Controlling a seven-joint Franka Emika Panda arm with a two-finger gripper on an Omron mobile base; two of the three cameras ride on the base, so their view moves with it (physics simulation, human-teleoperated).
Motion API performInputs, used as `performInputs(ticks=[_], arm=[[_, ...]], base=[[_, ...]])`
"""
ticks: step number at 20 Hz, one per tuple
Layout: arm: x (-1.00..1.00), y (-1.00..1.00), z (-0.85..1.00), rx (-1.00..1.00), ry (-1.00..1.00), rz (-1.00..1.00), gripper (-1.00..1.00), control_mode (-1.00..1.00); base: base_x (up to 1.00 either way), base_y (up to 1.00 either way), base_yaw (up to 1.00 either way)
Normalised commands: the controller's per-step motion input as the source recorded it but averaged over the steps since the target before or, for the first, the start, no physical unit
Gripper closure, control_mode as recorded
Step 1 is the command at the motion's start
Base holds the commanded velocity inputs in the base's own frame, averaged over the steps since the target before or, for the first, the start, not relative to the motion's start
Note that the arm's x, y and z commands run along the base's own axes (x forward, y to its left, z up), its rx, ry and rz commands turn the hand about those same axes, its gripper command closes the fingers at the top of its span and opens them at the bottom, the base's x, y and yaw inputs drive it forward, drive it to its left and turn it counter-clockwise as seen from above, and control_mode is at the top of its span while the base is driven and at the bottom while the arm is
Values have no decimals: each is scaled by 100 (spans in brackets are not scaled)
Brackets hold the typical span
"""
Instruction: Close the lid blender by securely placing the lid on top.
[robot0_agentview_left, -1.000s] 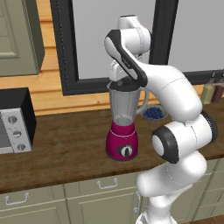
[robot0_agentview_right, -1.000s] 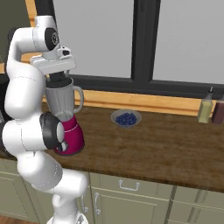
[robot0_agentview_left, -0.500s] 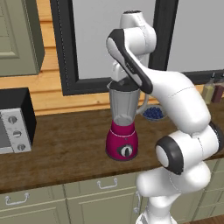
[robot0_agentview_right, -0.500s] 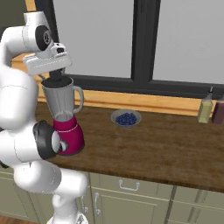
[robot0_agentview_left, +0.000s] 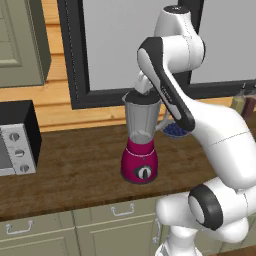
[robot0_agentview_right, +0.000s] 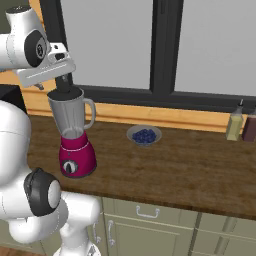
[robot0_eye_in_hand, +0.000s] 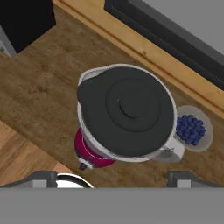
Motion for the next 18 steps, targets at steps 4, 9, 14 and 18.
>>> performInputs(ticks=[4, 9, 14, 18], arm=[[-98, -37, 24, 22, -34, 0, -100, -100], [-100, -36, 20, 23, -35, 0, -100, -100], [-100, -24, 6, 18, -29, -1, -100, -100], [-100, -23, 0, 13, -20, -4, -100, -100]], base=[[0, 0, 0], [0, 0, 0], [0, 0, 0], [0, 0, 0]])
